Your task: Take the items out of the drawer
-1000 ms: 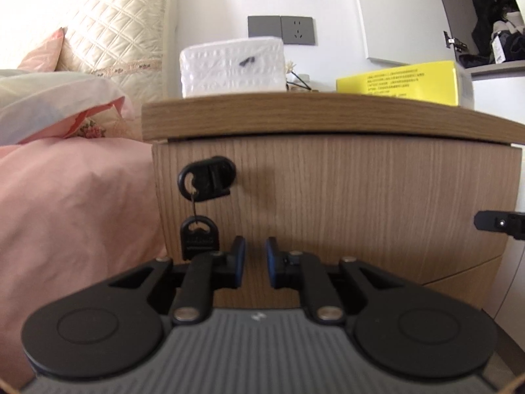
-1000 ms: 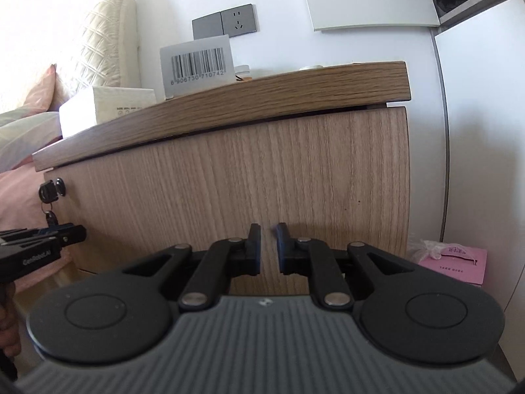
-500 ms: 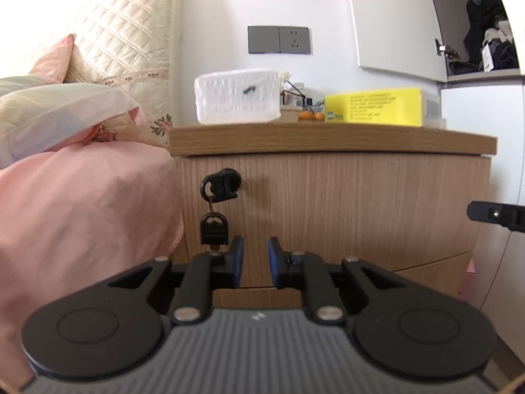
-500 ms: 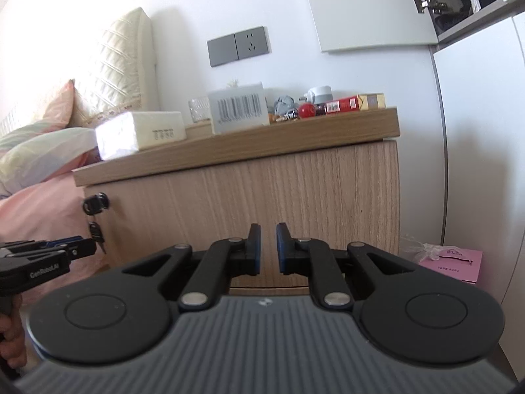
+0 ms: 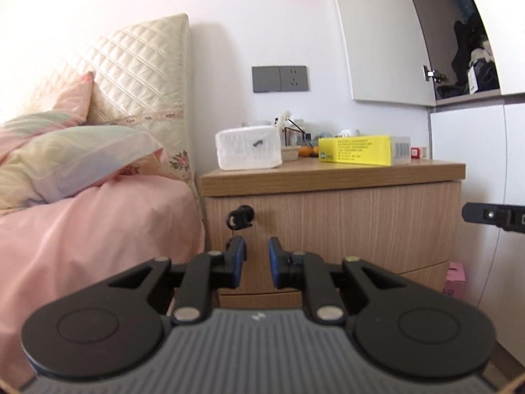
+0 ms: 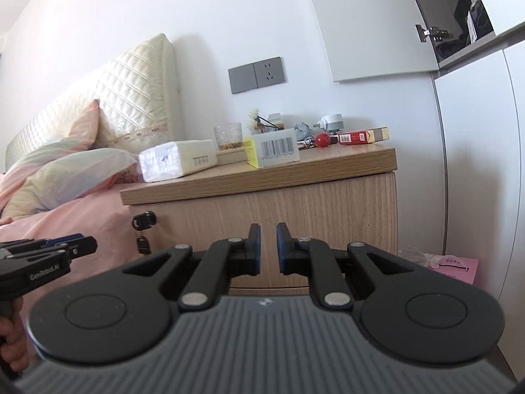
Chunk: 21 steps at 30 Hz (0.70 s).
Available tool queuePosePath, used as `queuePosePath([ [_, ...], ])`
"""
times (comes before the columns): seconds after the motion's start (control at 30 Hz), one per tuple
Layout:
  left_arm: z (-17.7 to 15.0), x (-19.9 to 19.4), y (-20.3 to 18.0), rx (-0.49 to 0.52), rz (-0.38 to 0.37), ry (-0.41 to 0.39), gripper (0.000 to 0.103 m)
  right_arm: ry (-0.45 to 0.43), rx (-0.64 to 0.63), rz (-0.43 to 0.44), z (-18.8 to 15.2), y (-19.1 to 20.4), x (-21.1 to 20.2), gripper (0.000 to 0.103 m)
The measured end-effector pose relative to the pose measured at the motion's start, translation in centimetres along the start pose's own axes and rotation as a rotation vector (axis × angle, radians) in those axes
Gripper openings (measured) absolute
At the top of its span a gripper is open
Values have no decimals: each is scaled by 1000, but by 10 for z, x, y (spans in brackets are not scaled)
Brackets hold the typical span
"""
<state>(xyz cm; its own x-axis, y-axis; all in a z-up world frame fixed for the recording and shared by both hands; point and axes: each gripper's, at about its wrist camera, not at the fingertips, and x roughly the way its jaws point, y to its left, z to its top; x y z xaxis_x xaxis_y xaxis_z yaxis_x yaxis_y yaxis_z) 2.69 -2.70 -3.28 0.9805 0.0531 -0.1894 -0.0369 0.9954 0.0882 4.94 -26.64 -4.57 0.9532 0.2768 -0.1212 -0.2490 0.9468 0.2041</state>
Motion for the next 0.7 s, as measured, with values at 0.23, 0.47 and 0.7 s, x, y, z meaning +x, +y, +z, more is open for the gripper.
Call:
queuePosePath([
  [0.23,5,-40,9,-16,25,-40,18,-18,-24,34,7,20,-25,13],
  [0.47,5,-81,17,-38,17,-54,25,-35,-43,42,8,41,-51,14],
  [0.7,5,-110,29,-62,-2,-65,43,-63,-32,24,0,59,-79,14],
])
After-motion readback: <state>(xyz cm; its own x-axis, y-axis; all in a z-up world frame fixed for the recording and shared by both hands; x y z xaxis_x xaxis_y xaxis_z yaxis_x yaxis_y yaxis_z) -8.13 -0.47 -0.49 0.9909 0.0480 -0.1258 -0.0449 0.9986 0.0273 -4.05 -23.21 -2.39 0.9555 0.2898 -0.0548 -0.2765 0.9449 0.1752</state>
